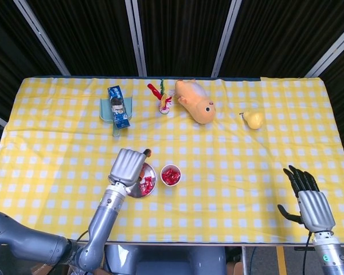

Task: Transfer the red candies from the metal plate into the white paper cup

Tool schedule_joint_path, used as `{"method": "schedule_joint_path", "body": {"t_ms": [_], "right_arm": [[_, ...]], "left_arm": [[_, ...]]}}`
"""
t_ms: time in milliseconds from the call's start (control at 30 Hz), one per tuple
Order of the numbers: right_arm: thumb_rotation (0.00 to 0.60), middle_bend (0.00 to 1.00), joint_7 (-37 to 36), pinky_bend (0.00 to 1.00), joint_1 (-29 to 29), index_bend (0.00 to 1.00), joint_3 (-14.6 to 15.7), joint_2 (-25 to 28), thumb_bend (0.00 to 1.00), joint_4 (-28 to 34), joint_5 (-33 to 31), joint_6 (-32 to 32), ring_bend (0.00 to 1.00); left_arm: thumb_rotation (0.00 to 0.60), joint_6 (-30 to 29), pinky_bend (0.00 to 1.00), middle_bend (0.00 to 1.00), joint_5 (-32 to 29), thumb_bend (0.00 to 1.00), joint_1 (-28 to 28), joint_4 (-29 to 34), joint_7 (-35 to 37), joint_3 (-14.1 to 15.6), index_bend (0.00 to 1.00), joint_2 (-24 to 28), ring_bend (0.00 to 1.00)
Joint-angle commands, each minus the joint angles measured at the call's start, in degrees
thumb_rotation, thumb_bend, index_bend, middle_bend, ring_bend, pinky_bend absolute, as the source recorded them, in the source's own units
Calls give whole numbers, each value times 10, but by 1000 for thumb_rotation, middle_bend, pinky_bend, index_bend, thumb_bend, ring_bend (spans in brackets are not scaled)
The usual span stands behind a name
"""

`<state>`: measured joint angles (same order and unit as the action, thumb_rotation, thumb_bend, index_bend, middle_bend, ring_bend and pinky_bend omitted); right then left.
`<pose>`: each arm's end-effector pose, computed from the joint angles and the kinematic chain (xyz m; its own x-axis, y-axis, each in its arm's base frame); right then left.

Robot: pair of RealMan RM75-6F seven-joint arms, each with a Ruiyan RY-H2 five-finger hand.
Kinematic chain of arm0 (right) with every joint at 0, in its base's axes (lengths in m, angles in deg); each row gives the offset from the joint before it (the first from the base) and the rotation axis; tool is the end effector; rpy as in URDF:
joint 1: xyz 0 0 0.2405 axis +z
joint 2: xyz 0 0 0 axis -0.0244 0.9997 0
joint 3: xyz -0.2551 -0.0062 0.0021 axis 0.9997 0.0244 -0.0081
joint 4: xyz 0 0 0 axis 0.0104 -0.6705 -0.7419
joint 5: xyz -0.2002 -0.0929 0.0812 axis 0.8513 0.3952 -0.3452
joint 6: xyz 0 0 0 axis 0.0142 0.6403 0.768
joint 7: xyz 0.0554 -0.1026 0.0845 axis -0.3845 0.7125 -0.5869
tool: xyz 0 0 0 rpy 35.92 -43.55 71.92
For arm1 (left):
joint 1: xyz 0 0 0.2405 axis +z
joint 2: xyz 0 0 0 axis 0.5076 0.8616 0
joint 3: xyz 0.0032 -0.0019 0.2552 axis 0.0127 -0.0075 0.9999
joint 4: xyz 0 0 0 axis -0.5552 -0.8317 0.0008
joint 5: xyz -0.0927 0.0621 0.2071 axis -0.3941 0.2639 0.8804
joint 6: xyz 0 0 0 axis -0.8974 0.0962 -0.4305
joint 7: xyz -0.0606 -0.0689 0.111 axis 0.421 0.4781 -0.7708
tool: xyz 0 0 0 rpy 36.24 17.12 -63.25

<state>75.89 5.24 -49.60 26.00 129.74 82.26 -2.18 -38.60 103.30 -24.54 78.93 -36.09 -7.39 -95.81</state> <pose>-0.2961 -0.1838 0.1101 0.2755 -0.1324 0.9521 -0.9612 -0.0256 0.2746 -0.0366 0.2920 -0.0382 0.5707 0.1655 0.8043 0.8059 -0.3007 -0.5100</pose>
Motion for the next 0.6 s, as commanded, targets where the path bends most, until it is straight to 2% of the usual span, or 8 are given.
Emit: {"method": "schedule_joint_path", "body": {"t_ms": [33,467,600], "right_arm": [[600,0,0,1,0,0,0,0,341,0,-1,0,0],[600,0,-4,1,0,0,0,2,341,0,1,0,0],[600,0,-4,1,0,0,0,2,342,0,0,0,0]], "left_arm": [[600,8,990,918,-15,309,6,1,-7,9,352,8,922],[600,35,995,948,-81,308,0,-51,-56,20,351,-33,934],[600,50,995,946,-92,274,-6,-61,-69,24,341,-46,934]]}}
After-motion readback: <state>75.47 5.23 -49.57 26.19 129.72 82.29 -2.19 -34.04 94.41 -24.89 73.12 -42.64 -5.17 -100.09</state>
